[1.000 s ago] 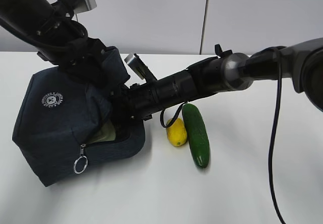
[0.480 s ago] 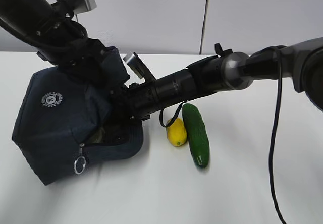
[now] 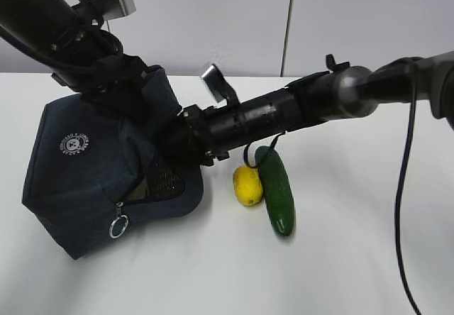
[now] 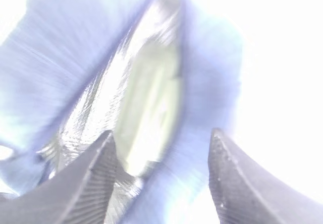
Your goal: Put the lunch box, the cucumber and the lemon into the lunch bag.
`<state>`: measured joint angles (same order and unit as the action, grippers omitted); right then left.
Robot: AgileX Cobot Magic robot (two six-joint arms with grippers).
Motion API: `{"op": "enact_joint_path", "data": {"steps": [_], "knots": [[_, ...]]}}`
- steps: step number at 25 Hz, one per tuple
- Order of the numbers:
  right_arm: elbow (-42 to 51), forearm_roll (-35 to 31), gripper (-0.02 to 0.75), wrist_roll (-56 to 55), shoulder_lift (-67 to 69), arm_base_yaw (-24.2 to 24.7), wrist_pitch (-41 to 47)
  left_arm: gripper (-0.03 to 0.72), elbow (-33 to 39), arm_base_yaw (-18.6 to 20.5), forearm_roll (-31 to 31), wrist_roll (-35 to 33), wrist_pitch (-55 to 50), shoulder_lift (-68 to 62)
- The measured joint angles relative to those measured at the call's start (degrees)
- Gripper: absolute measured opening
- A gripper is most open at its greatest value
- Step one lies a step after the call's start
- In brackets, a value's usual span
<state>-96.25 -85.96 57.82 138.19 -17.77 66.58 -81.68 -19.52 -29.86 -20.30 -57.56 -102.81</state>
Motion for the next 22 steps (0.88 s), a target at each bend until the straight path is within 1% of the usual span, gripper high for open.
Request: {"op": "enact_joint_path", "data": {"steps": [4,8,10,12,15,22], "knots": [[0.0,3.5,0.435,-1.5,-2.2,5.2,0.1,0.017,0.0,0.0,0.0,0.0,0.0,0.0],[0.0,8.5,0.435,-3.9,-6.4,10.1,0.4,0.017,0.0,0.0,0.0,0.0,0.0,0.0],[0.0,12.2,0.435,-6.1,-8.7,12.0,0.6,0.017,0.0,0.0,0.0,0.0,-0.1,0.0],[0.0,17.6,0.435,-8.6,-10.8,12.6,0.7,0.017,0.0,0.0,0.0,0.0,-0.5,0.0],[0.0,28.3,0.435,-13.8,-14.4,12.7,0.7,0.017,0.0,0.0,0.0,-0.1,-0.8,0.0],[0.0,46.5,0.435,-28.1,-16.4,12.5,0.7,0.017,0.0,0.0,0.1,-0.1,-1.7,0.0]]}}
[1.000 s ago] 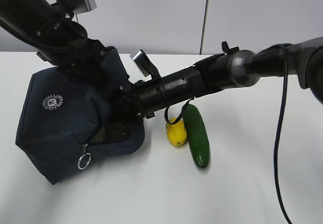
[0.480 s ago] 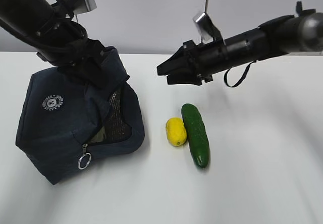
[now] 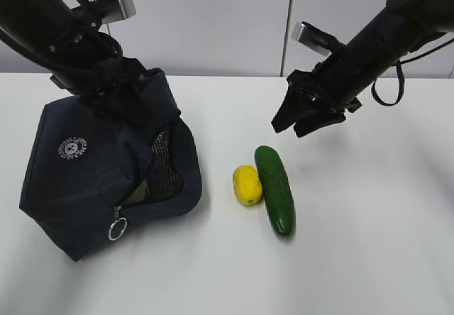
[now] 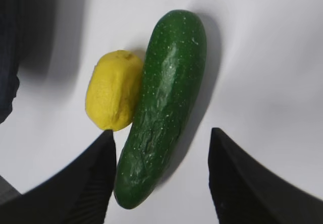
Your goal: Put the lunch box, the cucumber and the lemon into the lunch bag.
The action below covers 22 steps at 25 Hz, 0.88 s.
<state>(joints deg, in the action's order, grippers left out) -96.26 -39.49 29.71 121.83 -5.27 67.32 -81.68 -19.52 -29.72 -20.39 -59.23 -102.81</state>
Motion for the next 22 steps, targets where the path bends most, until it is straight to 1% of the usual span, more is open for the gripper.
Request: {"op": "enact_joint_path", "data": {"steps": [6,12,16,22], "knots": [[0.0,9.7,0.435,-7.5,-0.1,-2.6,-0.7,0.017,0.0,0.0,0.7,0.0,-0.4,0.8],[0.0,14.6,0.435,-12.3,-0.1,-7.2,-5.8,0.017,0.0,0.0,0.7,-0.1,-1.0,0.8],[0.0,16.1,0.435,-14.7,0.9,-9.1,-8.3,0.017,0.0,0.0,0.8,-0.1,-1.4,0.8],[0.0,16.5,0.435,-16.8,3.1,-9.4,-10.6,0.017,0.0,0.0,0.8,-0.2,-1.4,0.8]]}}
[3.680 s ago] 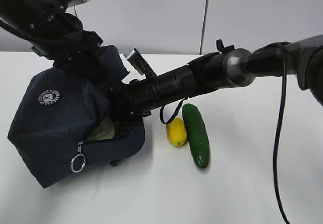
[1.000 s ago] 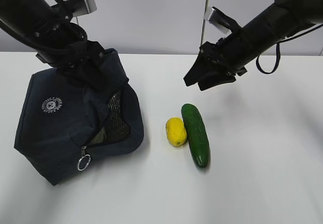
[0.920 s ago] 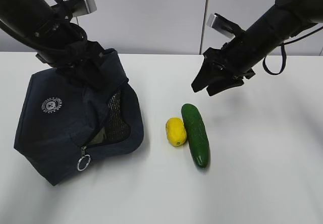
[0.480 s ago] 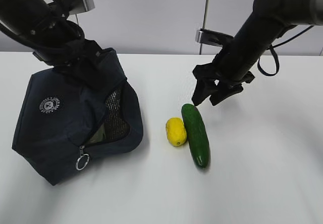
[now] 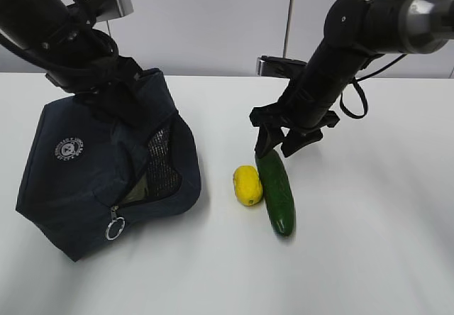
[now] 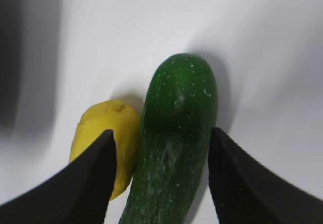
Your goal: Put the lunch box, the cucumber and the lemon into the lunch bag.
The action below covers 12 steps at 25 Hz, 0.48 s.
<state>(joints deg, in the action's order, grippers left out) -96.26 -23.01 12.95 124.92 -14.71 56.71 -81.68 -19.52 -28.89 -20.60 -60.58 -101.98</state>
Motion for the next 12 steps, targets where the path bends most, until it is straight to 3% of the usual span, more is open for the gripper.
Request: {"op": "enact_joint_path", "data": {"steps": [12], "knots": [[0.0,0.6,0.435,-2.4,2.3,0.0,-2.7,0.017,0.0,0.0,0.5,-0.3,-0.2,0.0]]}}
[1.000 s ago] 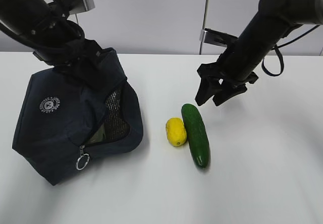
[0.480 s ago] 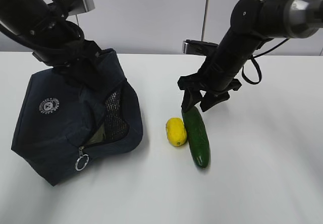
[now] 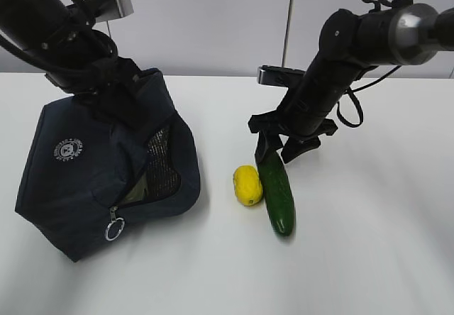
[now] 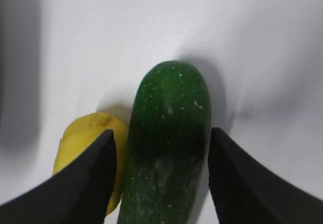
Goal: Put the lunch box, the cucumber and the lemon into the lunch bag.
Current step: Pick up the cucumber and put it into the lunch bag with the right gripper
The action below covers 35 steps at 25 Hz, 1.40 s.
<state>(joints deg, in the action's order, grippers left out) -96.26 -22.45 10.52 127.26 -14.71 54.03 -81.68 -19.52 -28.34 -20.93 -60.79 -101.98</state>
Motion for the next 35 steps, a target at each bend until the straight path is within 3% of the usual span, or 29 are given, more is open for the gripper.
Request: {"op": "enact_joint_path", "data": {"steps": [9,14,26,30,35], "knots": [[0.0,-1.3,0.428,-0.1,3.3,0.0,-0.4,0.017,0.0,0.0,0.5,0.0,-0.5,0.0],[-0.4,-1.3,0.334,-0.2,3.3,0.0,-0.2,0.017,0.0,0.0,0.6,0.0,-1.2,0.0],[-14.5,0.3,0.298,0.5,2.6,0.1,10.9,0.017,0.0,0.0,0.8,0.0,-1.3,0.0],[-14.7,-5.7,0.298,4.3,2.3,0.5,13.2,0.017,0.0,0.1,1.0,0.0,-1.3,0.8],[-14.7,-18.8,0.298,11.0,2.3,0.6,15.0,0.017,-0.4,0.4,1.5,0.0,-1.3,1.1]]}}
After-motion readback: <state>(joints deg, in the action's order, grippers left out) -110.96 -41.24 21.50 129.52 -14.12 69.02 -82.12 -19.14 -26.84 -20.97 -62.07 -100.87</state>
